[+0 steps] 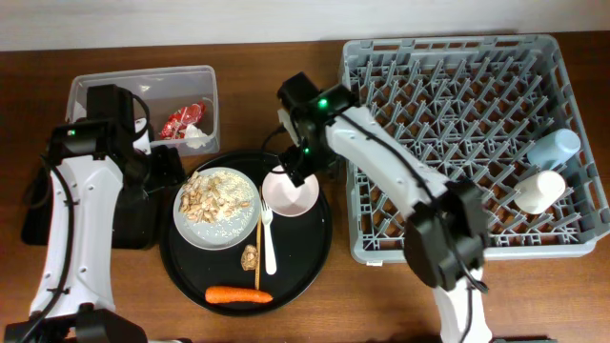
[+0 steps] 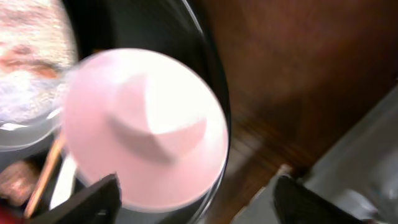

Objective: Sort waste into correct bins and load items into the dishwasher rack
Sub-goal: 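Grasp the pink bowl on the tray with the right gripper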

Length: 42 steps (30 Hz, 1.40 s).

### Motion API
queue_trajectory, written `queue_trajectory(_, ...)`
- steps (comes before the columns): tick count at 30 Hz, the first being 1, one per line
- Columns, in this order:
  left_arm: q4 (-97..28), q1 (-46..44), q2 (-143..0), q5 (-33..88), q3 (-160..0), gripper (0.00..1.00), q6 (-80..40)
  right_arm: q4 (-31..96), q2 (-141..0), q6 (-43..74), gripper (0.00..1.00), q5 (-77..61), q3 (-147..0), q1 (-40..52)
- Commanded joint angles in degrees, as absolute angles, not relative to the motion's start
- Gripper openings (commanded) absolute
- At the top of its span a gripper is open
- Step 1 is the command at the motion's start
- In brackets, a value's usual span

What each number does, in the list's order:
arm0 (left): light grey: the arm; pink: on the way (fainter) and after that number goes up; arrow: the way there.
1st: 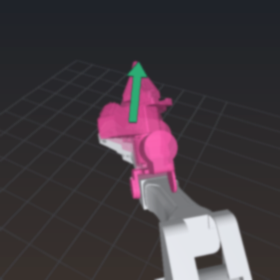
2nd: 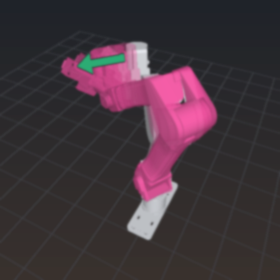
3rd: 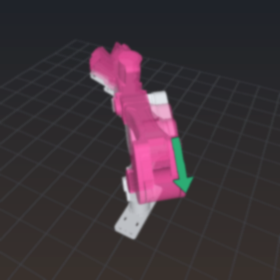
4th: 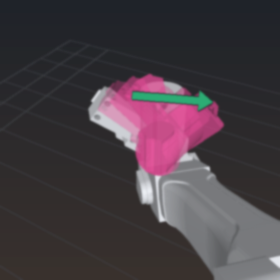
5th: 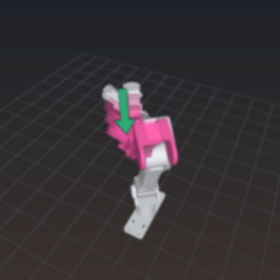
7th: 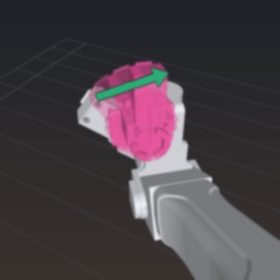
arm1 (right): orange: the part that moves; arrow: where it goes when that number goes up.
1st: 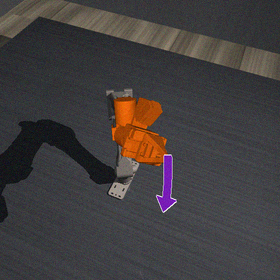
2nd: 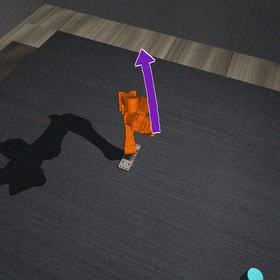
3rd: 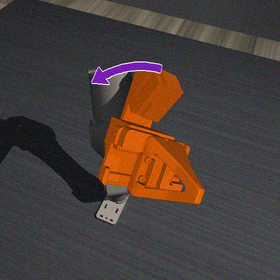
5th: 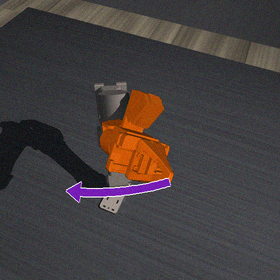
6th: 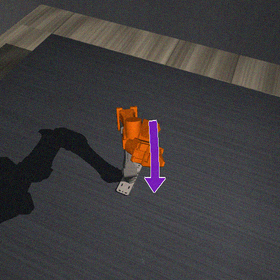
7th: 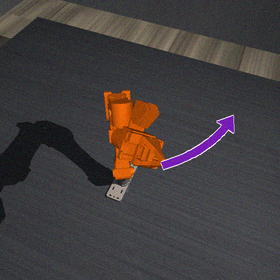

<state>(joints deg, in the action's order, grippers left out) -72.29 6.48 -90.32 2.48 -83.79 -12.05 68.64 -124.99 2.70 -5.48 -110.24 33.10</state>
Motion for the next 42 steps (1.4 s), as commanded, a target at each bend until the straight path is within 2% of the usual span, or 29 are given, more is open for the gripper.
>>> queue_trajectory(1, -72.5, 6.7, -90.4, 2.1, -84.1, 0.76, -13.1, 68.5, -129.4, 3.9, 0.75, -3.3, -110.0, 33.0)
queue_trajectory(5, -72.5, 6.7, -90.4, 2.1, -84.1, 0.76, -13.1, 68.5, -132.6, 3.9, 0.70, -3.1, -110.0, 33.0)
queue_trajectory(6, -72.5, 6.7, -90.4, 2.1, -84.1, 0.76, -13.1, 68.5, -132.8, 3.9, 0.65, -3.1, -110.0, 33.0)
queue_trajectory(7, -72.5, 6.7, -90.4, 2.1, -84.1, 0.76, -13.1, 68.5, -133.0, 3.9, 0.51, -3.1, -110.0, 33.0)
queue_trajectory(9, -72.5, 6.7, -90.4, 2.1, -84.1, 0.76, -13.1, 68.5, -132.9, 4.0, 0.42, -3.1, -110.1, 33.0)
queue_trajectory(14, -72.5, 6.7, -90.4, 2.1, -84.1, 0.76, -13.1, 69.6, -132.2, 3.9, 0.43, -1.6, -111.4, 32.9)
queue_trajectory(16, -72.5, 6.7, -90.4, 2.1, -84.1, 0.76, -13.1, 70.7, -132.0, 3.9, 0.47, -1.4, -113.5, 32.9)
queue_trajectory(20, -72.5, 6.7, -90.4, 2.1, -84.1, 0.76, -13.1, 72.7, -132.0, 3.9, 0.45, -1.4, -116.6, 32.9)
queue_trajectory(23, -72.5, 6.7, -90.4, 2.1, -84.1, 0.76, -13.1, 73.5, -132.0, 3.9, 0.39, -1.4, -117.2, 32.9)
queue_trajectory(24, -72.5, 6.7, -90.4, 2.1, -84.1, 0.76, -13.1, 73.9, -132.0, 3.9, 0.34, -1.5, -117.2, 32.9)
queue_trajectory(28, -72.5, 6.7, -90.4, 2.1, -84.1, 0.76, -13.1, 74.6, -132.0, 3.9, 0.28, -1.5, -116.4, 32.9)
queue_trajectory(36, -72.5, 6.7, -90.4, 2.1, -84.1, 0.76, -13.1, 72.8, -132.5, 3.9, 0.25, -2.5, -113.7, 32.9)
queue_trajectory(42, -72.5, 6.7, -90.4, 2.1, -84.1, 0.76, -13.1, 72.6, -132.5, 4.0, 0.04, -2.6, -113.7, 32.9)
